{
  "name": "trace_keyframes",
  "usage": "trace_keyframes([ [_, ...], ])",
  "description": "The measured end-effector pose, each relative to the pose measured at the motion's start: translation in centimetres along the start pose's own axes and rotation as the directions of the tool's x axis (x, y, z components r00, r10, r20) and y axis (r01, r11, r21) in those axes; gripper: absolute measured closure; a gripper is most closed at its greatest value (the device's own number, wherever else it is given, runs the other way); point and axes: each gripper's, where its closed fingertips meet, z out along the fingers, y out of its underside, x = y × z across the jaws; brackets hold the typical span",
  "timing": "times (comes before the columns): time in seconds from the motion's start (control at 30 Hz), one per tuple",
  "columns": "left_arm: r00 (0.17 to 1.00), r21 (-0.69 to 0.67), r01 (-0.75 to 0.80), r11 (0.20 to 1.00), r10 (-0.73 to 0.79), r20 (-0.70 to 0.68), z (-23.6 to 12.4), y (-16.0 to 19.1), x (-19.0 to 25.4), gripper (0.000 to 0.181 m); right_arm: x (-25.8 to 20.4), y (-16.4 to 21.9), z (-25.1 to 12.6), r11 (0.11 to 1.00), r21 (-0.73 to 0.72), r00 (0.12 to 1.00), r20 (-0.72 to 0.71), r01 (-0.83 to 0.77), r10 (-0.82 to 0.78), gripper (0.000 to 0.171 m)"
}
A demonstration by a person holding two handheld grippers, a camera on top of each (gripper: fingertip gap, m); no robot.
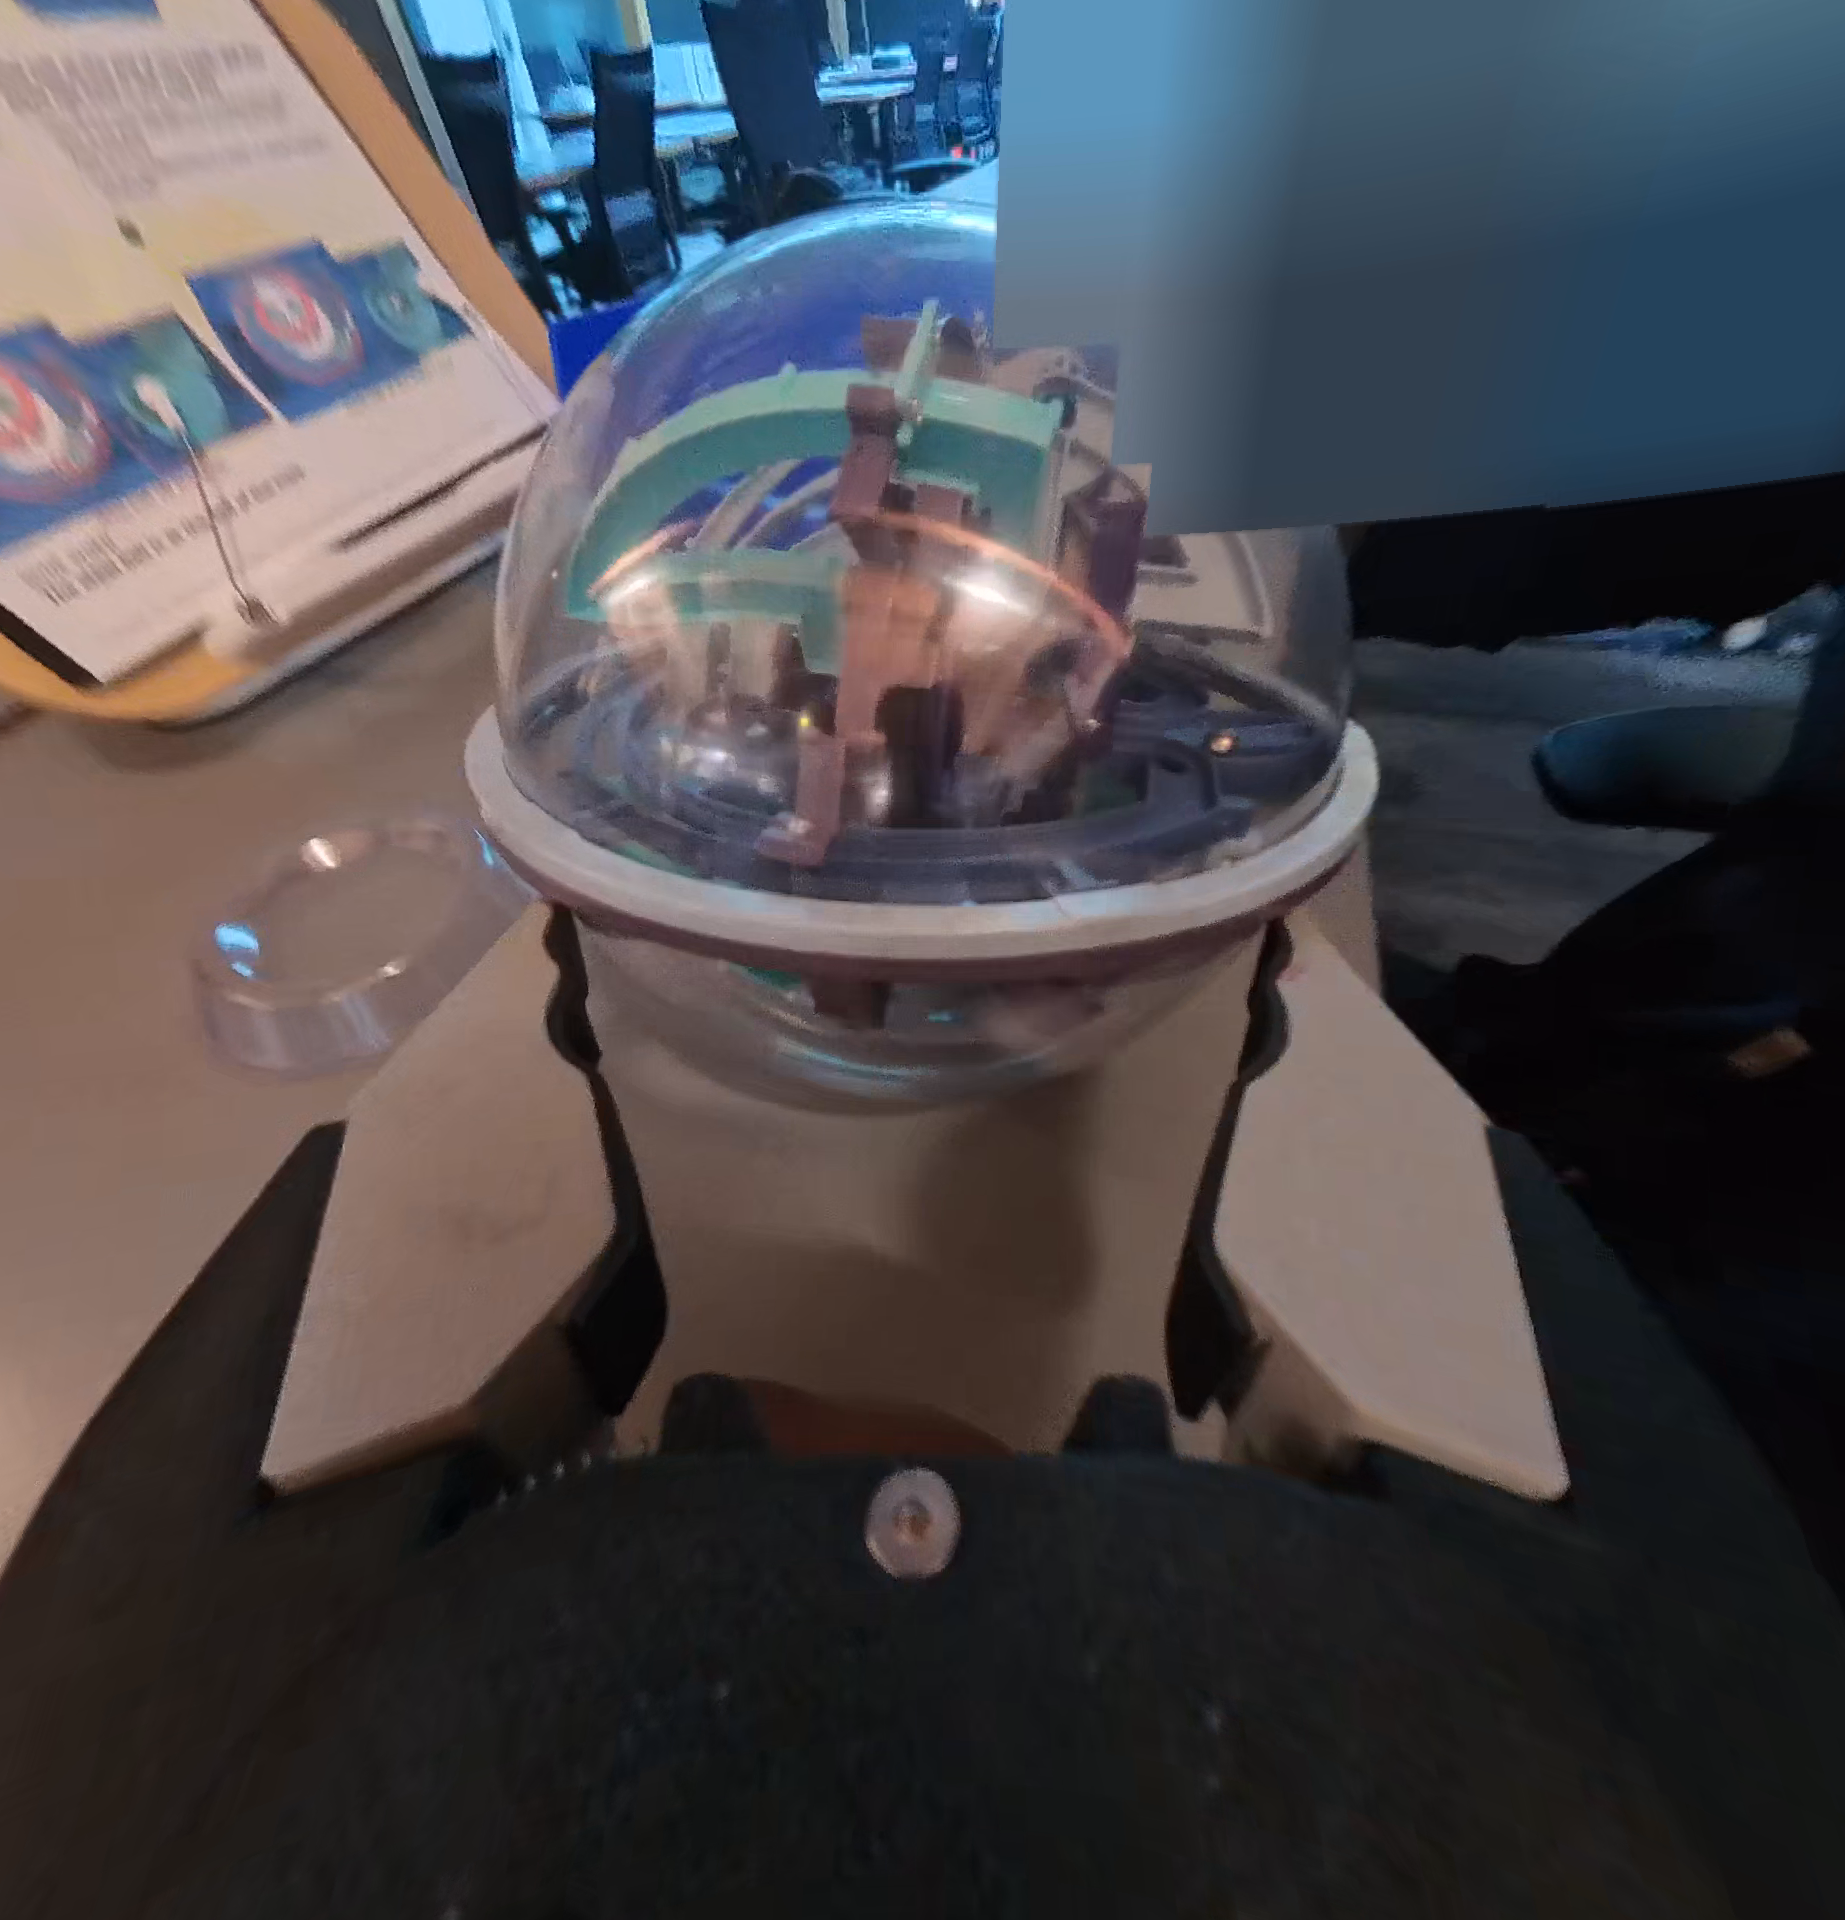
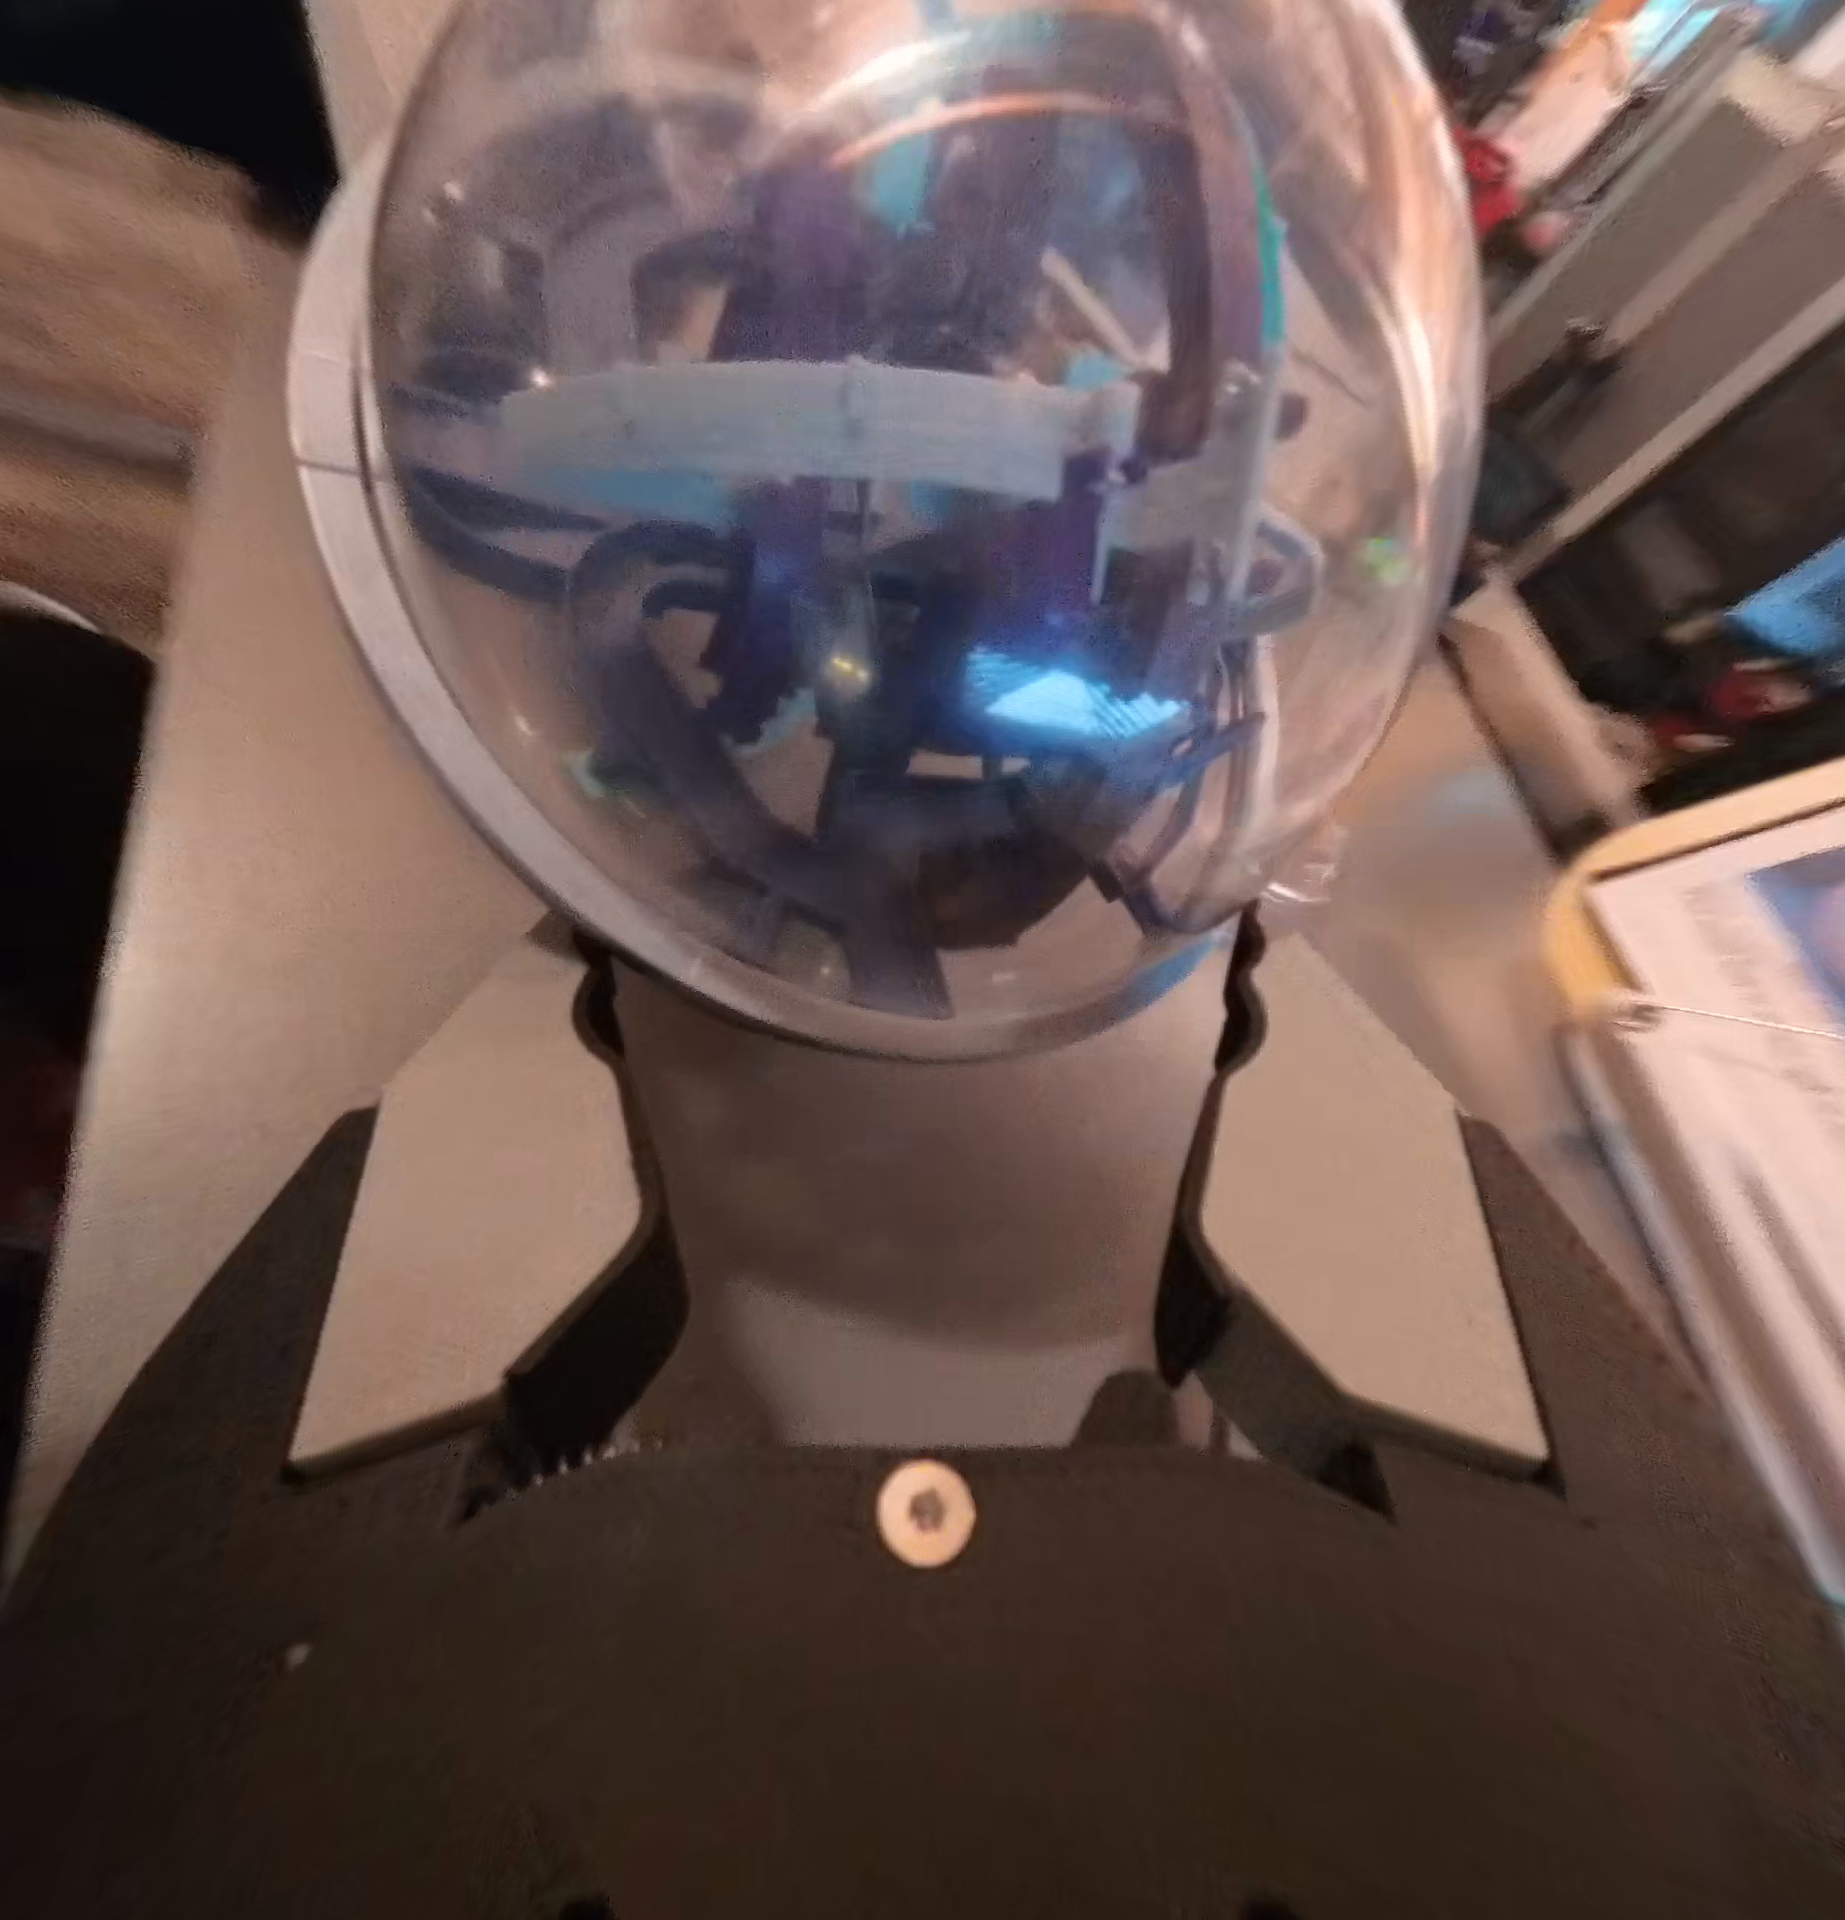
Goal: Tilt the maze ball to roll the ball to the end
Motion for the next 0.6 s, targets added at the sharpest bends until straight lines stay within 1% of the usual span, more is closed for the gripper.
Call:
trace_keyframes([
  [0.03, 0.998, -0.014, -0.063, 0.998, 0.063, 0.021, 0.1, 0.0, -0.1, 0.056, 0.3, 0.1, 0.0, 0.999, -0.026, 0.998, -0.047, 0.046, -0.047, 0.055],
  [0.1, 0.987, -0.037, -0.153, 0.988, 0.154, 0.048, 0.4, 0.1, -0.1, 0.056, 0.5, 0.0, -0.2, 0.995, -0.033, 0.99, -0.098, 0.098, -0.1, 0.054],
  [0.2, 0.984, 0.016, -0.174, 0.985, 0.173, 0.047, 0.2, -0.4, 0.3, 0.056, 0.4, -0.5, -0.6, 0.994, -0.002, 0.986, -0.125, 0.113, -0.112, 0.054],
  [0.27, 0.986, 0.002, -0.161, 0.987, 0.161, 0.041, 0.3, -0.1, 0.3, 0.056, 0.2, -0.5, -0.6, 0.994, -0.007, 0.987, -0.116, 0.109, -0.109, 0.054],
  [0.33, 0.994, -0.032, -0.107, 0.994, 0.108, 0.031, 0.5, 0.4, 0.2, 0.055, 0.1, 0.0, -0.4, 0.998, -0.015, 0.995, -0.072, 0.066, -0.067, 0.055],
  [0.4, 0.999, -0.109, 0.039, 0.993, -0.039, -0.001, 0.8, 1.2, 0.3, 0.055, -0.6, 0.8, 0.0, 0.998, -0.032, 0.997, 0.035, -0.06, 0.061, 0.055],
  [0.43, 0.995, -0.14, 0.094, 0.986, -0.096, -0.007, 0.8, 1.4, 0.3, 0.055, -1.0, 1.1, 0.1, 0.991, -0.039, 0.988, 0.085, -0.125, 0.128, 0.055],
  [0.53, 0.966, -0.204, 0.247, 0.947, -0.258, -0.03, 0.4, 1.3, 0.8, 0.055, -1.6, 0.5, 0.0, 0.967, -0.022, 0.949, 0.187, -0.253, 0.253, 0.056],
  [0.6, 0.945, -0.209, 0.315, 0.926, -0.327, -0.027, 0.2, 1.0, 0.8, 0.055, -2.0, 0.5, 0.0, 0.943, -0.052, 0.909, 0.251, -0.329, 0.332, 0.056],
])
